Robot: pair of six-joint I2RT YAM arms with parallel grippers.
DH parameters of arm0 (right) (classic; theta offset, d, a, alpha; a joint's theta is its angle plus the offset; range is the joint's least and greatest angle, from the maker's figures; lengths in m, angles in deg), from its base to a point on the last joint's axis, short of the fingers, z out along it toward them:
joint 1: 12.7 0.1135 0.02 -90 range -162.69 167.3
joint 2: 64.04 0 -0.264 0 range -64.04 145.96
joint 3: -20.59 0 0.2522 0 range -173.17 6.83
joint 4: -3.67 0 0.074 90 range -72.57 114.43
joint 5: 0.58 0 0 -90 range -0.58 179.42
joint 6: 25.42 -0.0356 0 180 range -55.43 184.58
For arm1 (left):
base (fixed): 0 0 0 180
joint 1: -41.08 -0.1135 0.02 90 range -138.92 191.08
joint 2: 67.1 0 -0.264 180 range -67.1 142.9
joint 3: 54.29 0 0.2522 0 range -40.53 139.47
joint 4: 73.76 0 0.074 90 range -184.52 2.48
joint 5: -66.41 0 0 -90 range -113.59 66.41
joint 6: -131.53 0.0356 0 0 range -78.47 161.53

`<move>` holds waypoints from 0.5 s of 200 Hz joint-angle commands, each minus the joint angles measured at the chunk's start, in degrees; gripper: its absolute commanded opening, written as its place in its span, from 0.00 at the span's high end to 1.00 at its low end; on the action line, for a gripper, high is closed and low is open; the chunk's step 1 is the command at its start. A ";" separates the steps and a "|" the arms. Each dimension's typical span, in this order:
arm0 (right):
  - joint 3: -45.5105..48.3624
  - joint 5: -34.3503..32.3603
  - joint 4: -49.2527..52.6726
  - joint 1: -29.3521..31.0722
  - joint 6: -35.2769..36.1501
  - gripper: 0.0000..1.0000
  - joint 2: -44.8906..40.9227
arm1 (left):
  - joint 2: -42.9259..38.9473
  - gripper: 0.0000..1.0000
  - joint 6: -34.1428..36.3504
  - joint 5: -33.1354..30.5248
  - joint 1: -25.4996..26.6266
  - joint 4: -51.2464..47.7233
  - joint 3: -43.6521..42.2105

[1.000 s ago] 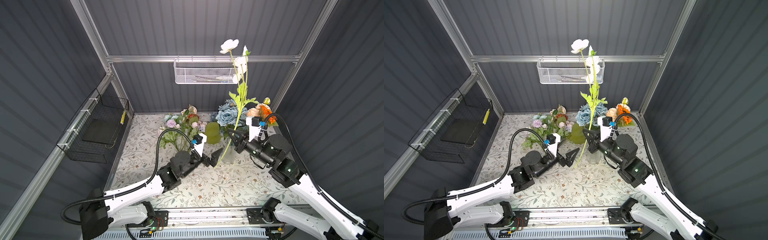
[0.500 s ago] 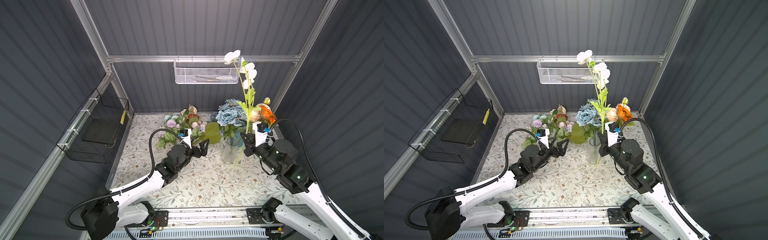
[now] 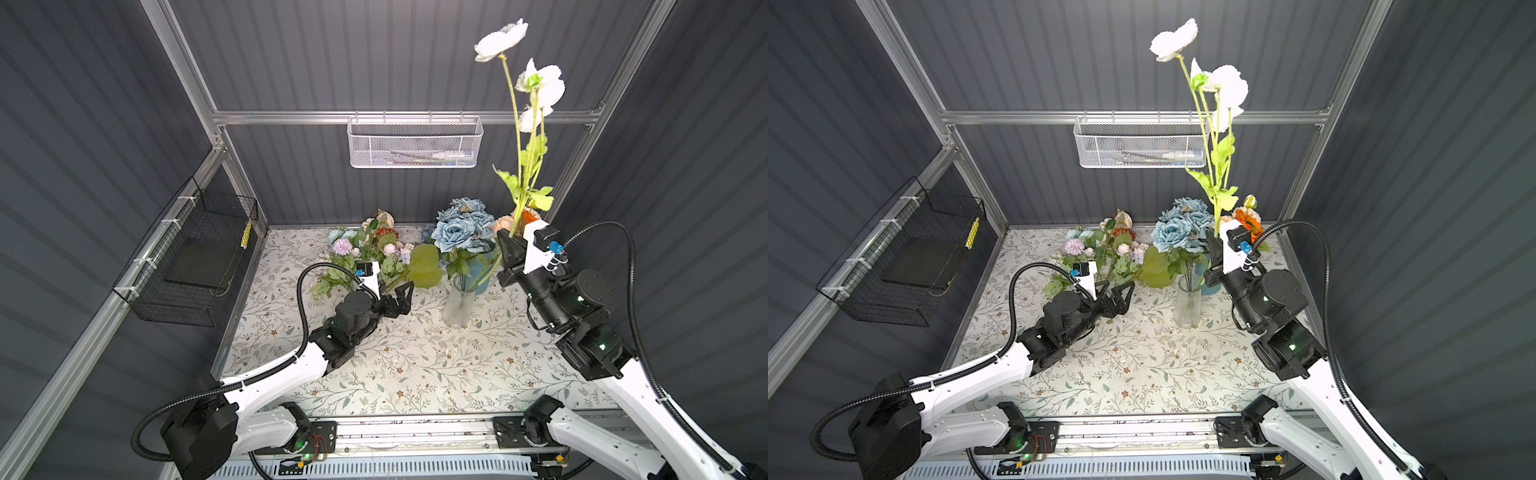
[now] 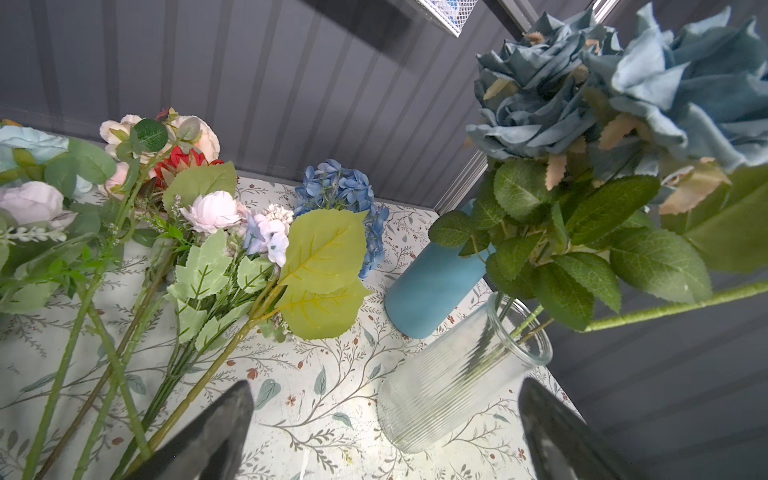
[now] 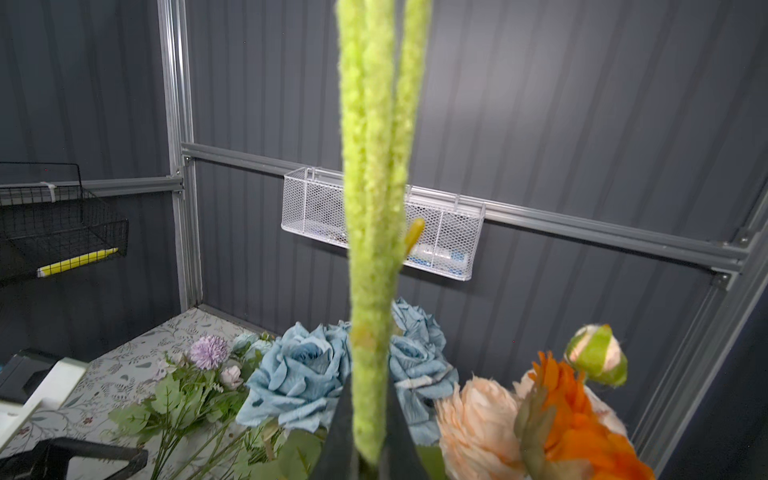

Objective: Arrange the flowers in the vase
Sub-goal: 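Raise the white flower with the right gripper while the left gripper releases it, then lower the white flower stem into the clear glass vase with the right gripper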

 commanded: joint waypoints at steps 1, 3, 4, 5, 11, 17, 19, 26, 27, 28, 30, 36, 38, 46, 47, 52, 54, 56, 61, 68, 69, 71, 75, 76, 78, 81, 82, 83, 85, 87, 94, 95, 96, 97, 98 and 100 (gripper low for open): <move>1.03 -0.34 -8.72 -0.27 1.83 1.00 0.96 | -0.16 0.01 -1.36 -0.47 -0.14 -0.77 -0.45; 1.15 -0.22 -8.92 -0.29 1.83 1.00 1.05 | -0.08 0.00 -1.37 -0.35 -0.13 -0.78 -0.43; 1.18 -0.15 -9.01 -0.25 1.83 1.00 1.15 | -0.06 0.01 -1.41 -0.31 -0.18 -0.78 -0.43; 1.24 -0.08 -9.10 -0.32 1.83 1.00 1.20 | -0.05 0.01 -1.43 -0.34 -0.16 -0.73 -0.34; 1.46 0.11 -9.31 -0.34 1.68 1.00 1.54 | 0.15 0.01 -1.62 -0.25 -0.14 -0.77 -0.27; 1.72 0.19 -9.36 -0.30 1.38 1.00 1.89 | 0.29 0.01 -1.63 -0.28 -0.17 -0.62 -0.25; 1.80 0.27 -9.36 -0.25 1.30 1.00 2.00 | 0.30 0.01 -1.63 -0.28 -0.14 -0.65 -0.25; 2.21 0.29 -9.36 -0.26 0.73 1.00 2.28 | 0.39 0.01 -1.63 -0.28 -0.16 -0.60 -0.25; 2.33 0.27 -9.36 -0.24 0.62 1.00 2.29 | 0.39 0.01 -1.68 -0.28 -0.19 -0.55 -0.25; 2.39 0.27 -9.36 -0.22 0.52 1.00 2.39 | 0.39 0.01 -1.65 -0.28 -0.16 -0.58 -0.25; 2.56 0.26 -9.43 -0.28 0.31 1.00 2.39 | 0.39 0.01 -1.64 -0.32 -0.14 -0.55 -0.25; 3.24 0.34 -9.60 -0.30 -0.15 1.00 2.56 | 0.48 0.01 -1.68 -0.32 -0.13 -0.54 -0.23; 3.48 0.35 -9.66 -0.30 -0.25 1.00 2.57 | 0.50 0.01 -1.64 -0.35 -0.13 -0.56 -0.18; 4.44 0.27 -9.93 -0.28 -1.00 1.00 2.66 | 0.68 0.01 -1.61 -0.36 -0.20 -0.60 -0.08; 4.54 0.27 -9.95 -0.25 -1.08 1.00 2.66 | 0.71 0.01 -1.58 -0.36 -0.21 -0.60 -0.08; 4.98 0.11 -10.13 -0.30 -1.67 1.00 2.79 | 0.74 0.01 -1.59 -0.34 -0.18 -0.60 0.01; 5.30 -0.02 -10.15 -0.30 -1.84 1.00 2.82 | 0.81 0.00 -1.60 -0.25 -0.19 -0.65 0.08; 5.51 -0.05 -10.15 -0.32 -1.99 1.00 2.83 | 0.83 0.01 -1.62 -0.27 -0.17 -0.66 0.10; 6.25 -0.16 -10.24 -0.29 -2.59 1.00 2.87 | 0.97 0.01 -1.49 -0.26 -0.21 -0.69 0.18; 7.22 -0.52 -10.29 -0.28 -3.52 1.00 2.92 | 1.09 0.01 -1.53 -0.18 -0.13 -0.77 0.34; 7.43 -0.57 -10.31 -0.24 -3.70 1.00 2.97 | 1.09 0.01 -1.45 -0.14 -0.18 -0.77 0.35; 7.73 -0.72 -10.37 -0.28 -4.02 1.00 2.98 | 1.10 0.01 -1.41 -0.11 -0.19 -0.73 0.36; 8.37 -0.96 -10.55 -0.32 -4.61 1.00 2.92 | 1.10 0.01 -1.39 -0.14 -0.15 -0.75 0.44; 8.53 -0.92 -10.57 -0.31 -4.69 1.00 2.92 | 1.14 0.01 -1.38 -0.12 -0.14 -0.77 0.45; 8.89 -1.09 -10.59 -0.34 -4.99 1.00 3.01 | 1.11 0.01 -1.39 -0.17 -0.14 -0.77 0.45; 9.44 -1.09 -10.71 -0.26 -5.35 1.00 3.01 | 1.16 0.01 -1.38 -0.17 -0.13 -0.73 0.45; 9.63 -1.08 -10.74 -0.28 -5.50 1.00 3.01 | 1.17 0.01 -1.38 -0.18 -0.13 -0.71 0.45; 9.82 -1.07 -10.76 -0.29 -5.53 1.00 3.01 | 1.18 0.01 -1.37 -0.18 -0.13 -0.66 0.45; 10.22 -1.06 -10.81 -0.23 -5.75 1.00 3.01 | 1.21 0.01 -1.41 -0.19 -0.20 -0.68 0.39; 10.61 -1.06 -10.85 -0.28 -5.91 1.00 3.01 | 1.19 0.01 -1.38 -0.19 -0.22 -0.60 0.37; 12.03 -1.30 -11.30 -0.31 -7.05 1.00 3.07 | 1.28 0.01 -1.37 -0.27 -0.15 -0.49 0.37; 12.34 -1.27 -11.39 -0.26 -7.27 1.00 3.04 | 1.28 0.01 -1.37 -0.23 -0.14 -0.50 0.41; 12.58 -1.29 -11.52 -0.23 -7.38 1.00 2.98 | 1.32 0.01 -1.37 -0.25 -0.18 -0.51 0.39; 12.87 -1.31 -11.63 -0.26 -7.57 1.00 3.00 | 1.34 0.01 -1.37 -0.27 -0.16 -0.51 0.38; 13.11 -1.31 -11.77 -0.24 -7.79 1.00 2.96 | 1.31 0.01 -1.37 -0.27 -0.15 -0.47 0.41; 13.75 -1.25 -12.03 -0.24 -7.94 1.00 2.93 | 1.30 0.01 -1.37 -0.23 -0.14 -0.44 0.40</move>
